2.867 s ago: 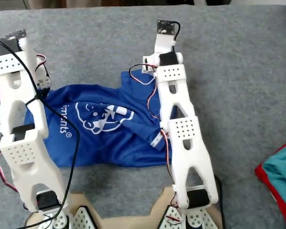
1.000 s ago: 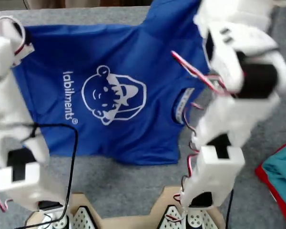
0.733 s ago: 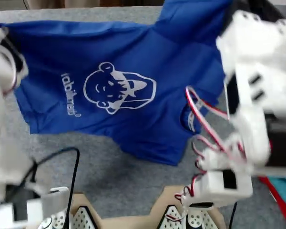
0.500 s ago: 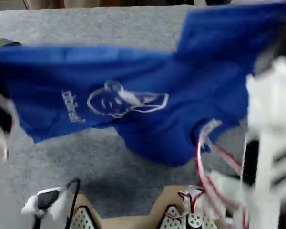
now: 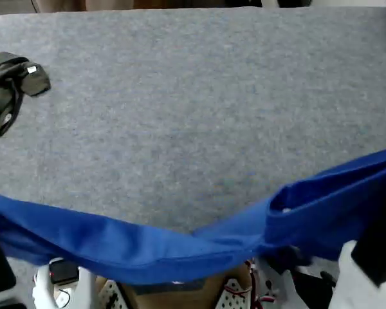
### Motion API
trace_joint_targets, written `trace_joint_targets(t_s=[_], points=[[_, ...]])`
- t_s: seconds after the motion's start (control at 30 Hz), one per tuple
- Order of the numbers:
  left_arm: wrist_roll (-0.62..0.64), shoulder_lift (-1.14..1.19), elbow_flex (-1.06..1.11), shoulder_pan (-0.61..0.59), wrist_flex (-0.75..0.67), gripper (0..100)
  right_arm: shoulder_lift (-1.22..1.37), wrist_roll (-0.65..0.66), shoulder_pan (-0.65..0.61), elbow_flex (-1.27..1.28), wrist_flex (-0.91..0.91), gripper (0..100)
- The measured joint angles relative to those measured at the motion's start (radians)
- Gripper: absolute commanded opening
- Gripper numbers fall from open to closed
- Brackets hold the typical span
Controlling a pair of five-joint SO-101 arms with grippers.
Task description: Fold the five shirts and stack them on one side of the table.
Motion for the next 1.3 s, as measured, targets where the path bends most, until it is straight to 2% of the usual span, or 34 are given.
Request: trace_joint_targets(t_s=[0.2, 0.53, 0.63, 0.8, 0.93, 1.13, 1.3], points=[[-0.014, -0.002, 0.153, 0.0, -0.25, 2, 0.029, 0.0, 0.0, 0.064, -0.199, 0.5], [-0.068, 0.002, 0.531, 0.0, -0.818, 2, 0.06, 0.0, 0.0, 0.376, -0.586, 0.5], [-0.08, 0.002, 0.577, 0.0, -0.971, 2, 0.077, 0.0, 0.0, 0.4, -0.68, 0.5], [-0.172, 0.008, 0.589, 0.0, -1.183, 2, 0.084, 0.0, 0.0, 0.442, -0.85, 0.5], [-0.215, 0.048, 0.589, 0.0, -1.203, 2, 0.083, 0.002, 0.0, 0.546, -0.905, 0.5], [-0.232, 0.109, 0.591, 0.0, -1.043, 2, 0.089, 0.037, -0.002, 0.646, -0.864, 0.5], [-0.232, 0.153, 0.598, 0.0, -0.95, 2, 0.089, 0.094, -0.08, 0.669, -0.799, 0.5]])
